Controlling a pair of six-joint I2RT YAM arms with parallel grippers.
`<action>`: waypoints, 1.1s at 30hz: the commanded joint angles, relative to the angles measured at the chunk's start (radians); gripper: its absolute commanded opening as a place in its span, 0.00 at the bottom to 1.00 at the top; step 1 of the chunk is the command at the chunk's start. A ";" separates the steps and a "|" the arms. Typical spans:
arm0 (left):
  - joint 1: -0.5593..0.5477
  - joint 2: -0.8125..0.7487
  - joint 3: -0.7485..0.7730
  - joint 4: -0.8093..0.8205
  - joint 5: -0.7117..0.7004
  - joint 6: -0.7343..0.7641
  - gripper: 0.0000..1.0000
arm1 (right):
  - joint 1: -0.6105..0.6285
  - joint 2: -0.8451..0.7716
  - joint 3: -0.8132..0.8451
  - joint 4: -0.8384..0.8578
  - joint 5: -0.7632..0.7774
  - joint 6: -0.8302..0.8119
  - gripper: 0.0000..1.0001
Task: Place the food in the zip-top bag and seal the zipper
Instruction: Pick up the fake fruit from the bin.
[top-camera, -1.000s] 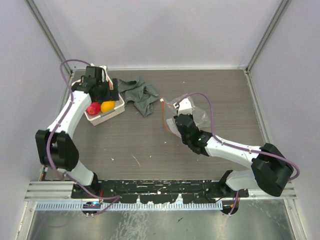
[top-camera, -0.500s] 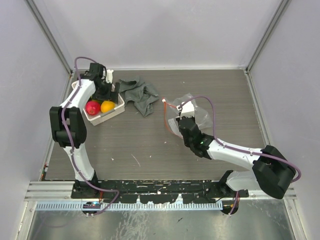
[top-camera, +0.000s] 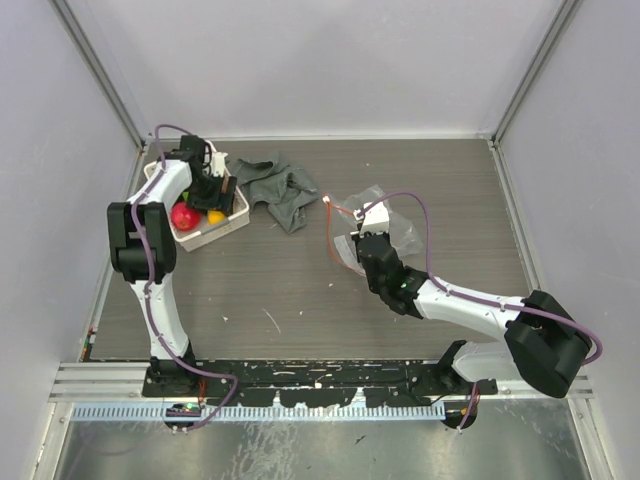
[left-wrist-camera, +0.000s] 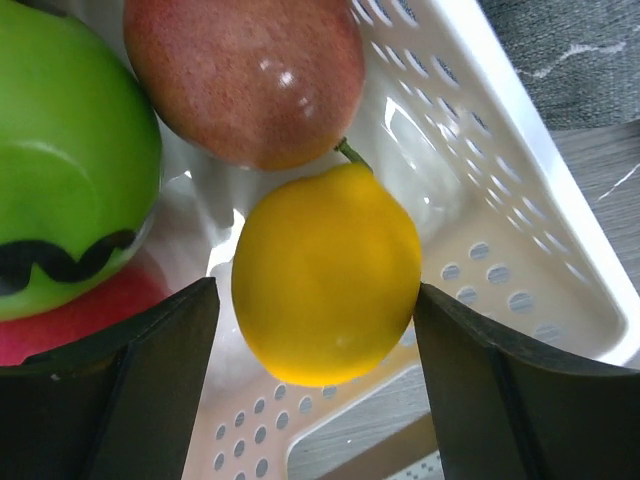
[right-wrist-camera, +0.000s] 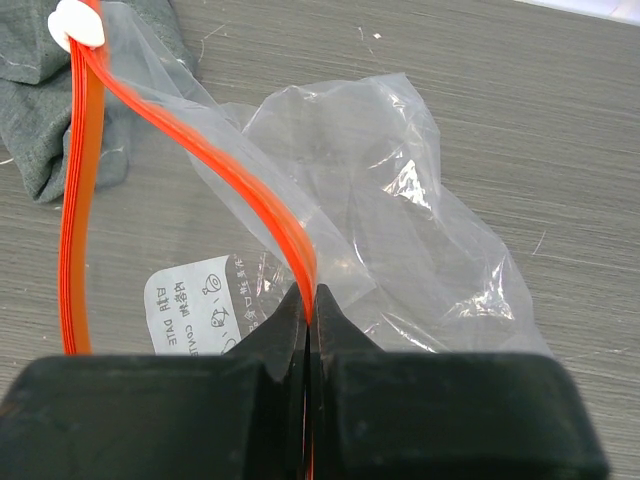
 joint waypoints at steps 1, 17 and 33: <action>0.001 0.028 0.041 0.000 0.031 0.019 0.79 | -0.003 -0.006 0.004 0.060 -0.010 -0.010 0.00; 0.000 0.014 0.036 0.009 0.057 -0.044 0.47 | -0.003 -0.003 0.010 0.051 -0.016 -0.011 0.00; 0.000 -0.220 -0.038 0.035 -0.103 -0.316 0.13 | -0.004 -0.021 0.006 0.051 -0.023 -0.002 0.00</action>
